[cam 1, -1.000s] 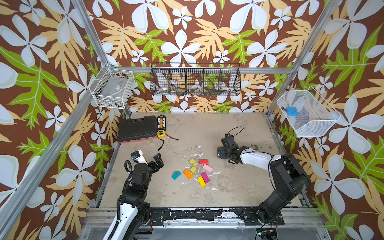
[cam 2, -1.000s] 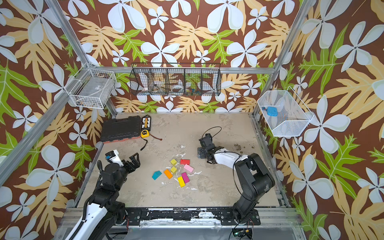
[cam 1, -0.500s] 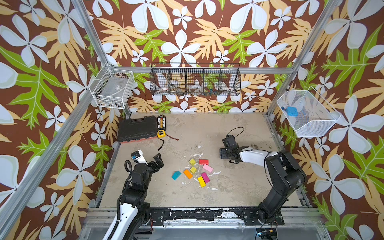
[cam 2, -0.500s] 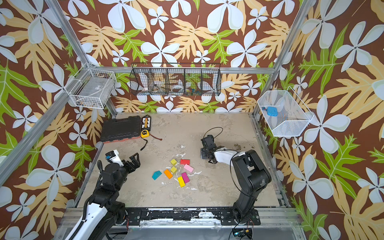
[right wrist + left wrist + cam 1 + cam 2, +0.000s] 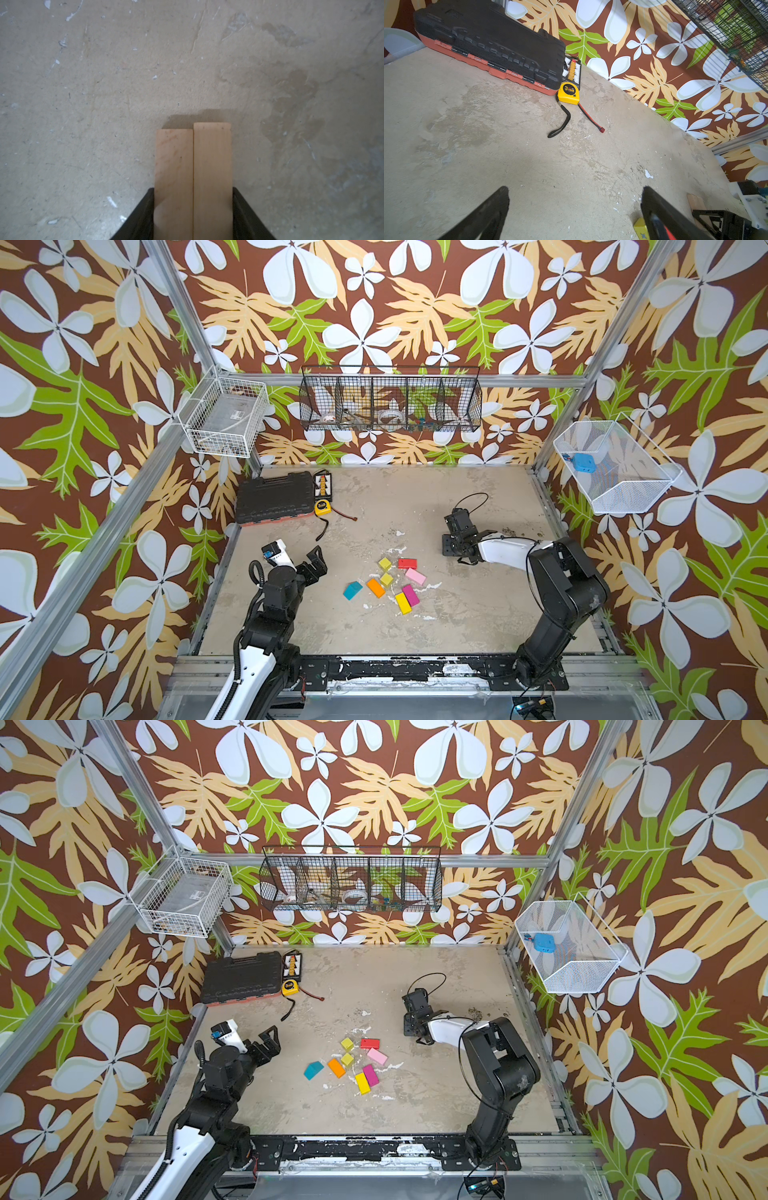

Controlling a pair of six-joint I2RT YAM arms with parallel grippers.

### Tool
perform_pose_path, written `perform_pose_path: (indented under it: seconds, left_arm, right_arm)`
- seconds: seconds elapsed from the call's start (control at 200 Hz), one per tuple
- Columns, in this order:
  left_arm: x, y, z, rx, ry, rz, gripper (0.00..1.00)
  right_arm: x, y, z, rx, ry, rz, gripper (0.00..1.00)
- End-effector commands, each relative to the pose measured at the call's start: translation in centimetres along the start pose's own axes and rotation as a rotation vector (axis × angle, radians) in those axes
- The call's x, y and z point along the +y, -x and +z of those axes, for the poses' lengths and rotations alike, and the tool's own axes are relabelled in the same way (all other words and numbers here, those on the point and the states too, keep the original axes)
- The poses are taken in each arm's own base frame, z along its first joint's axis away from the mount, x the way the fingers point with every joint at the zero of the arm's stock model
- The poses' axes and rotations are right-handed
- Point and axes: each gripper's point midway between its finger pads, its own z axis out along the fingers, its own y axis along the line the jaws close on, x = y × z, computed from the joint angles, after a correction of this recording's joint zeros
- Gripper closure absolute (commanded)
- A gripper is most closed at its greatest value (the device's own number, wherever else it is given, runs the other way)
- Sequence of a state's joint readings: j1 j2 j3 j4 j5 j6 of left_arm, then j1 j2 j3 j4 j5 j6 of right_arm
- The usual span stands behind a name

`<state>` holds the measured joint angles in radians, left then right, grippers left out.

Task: Build the wood block tower
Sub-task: 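Open the right gripper and raise it above the two bars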

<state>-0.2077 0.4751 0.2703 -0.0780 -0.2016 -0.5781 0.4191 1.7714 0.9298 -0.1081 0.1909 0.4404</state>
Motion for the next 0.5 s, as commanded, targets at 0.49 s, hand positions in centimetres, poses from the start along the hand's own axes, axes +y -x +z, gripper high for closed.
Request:
perform_pose_path:
  seconds: [0.49]
  left_arm:
    - [-0.1, 0.2, 0.0, -0.010, -0.002, -0.007, 0.00]
  right_arm:
    - [-0.5, -0.5, -1.1, -0.001, 0.004, 0.015, 0.30]
